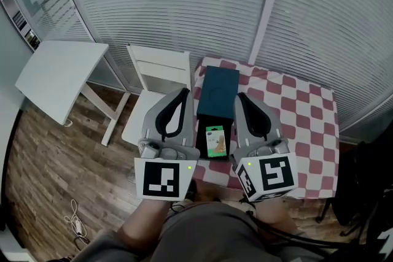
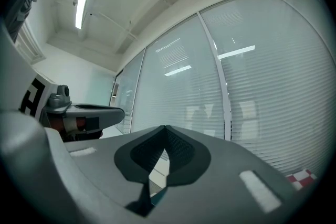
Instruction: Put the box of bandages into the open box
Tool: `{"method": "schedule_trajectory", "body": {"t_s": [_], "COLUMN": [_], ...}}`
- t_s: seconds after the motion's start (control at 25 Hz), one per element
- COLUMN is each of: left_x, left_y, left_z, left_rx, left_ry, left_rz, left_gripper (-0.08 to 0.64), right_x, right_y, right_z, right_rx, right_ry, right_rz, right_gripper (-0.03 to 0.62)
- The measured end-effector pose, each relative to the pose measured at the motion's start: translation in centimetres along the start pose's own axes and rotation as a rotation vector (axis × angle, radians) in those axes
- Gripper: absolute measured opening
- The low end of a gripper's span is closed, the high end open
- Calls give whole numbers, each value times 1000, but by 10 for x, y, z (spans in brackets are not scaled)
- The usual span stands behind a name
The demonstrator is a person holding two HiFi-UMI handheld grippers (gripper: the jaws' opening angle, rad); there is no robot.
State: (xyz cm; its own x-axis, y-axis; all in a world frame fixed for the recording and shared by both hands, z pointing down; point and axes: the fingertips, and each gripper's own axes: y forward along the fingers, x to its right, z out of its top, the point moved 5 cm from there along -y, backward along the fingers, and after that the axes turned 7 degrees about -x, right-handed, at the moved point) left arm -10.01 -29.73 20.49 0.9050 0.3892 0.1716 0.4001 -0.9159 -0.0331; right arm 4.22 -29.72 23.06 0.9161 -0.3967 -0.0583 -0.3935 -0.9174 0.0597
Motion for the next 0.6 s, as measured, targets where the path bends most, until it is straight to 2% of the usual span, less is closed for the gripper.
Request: {"method": "schedule_trajectory", "body": {"t_s": [0.6], "left_x": [4], "left_y": [1], "left_z": [1], "left_rx": [-5], "left_ry": [2], "left_rz": [5], "left_gripper": [0], "right_x": [2], "right_y": [2], "right_z": [0], "right_rx": [6], "right_ry": [3], "right_rz": [27], "right_gripper": [26]}}
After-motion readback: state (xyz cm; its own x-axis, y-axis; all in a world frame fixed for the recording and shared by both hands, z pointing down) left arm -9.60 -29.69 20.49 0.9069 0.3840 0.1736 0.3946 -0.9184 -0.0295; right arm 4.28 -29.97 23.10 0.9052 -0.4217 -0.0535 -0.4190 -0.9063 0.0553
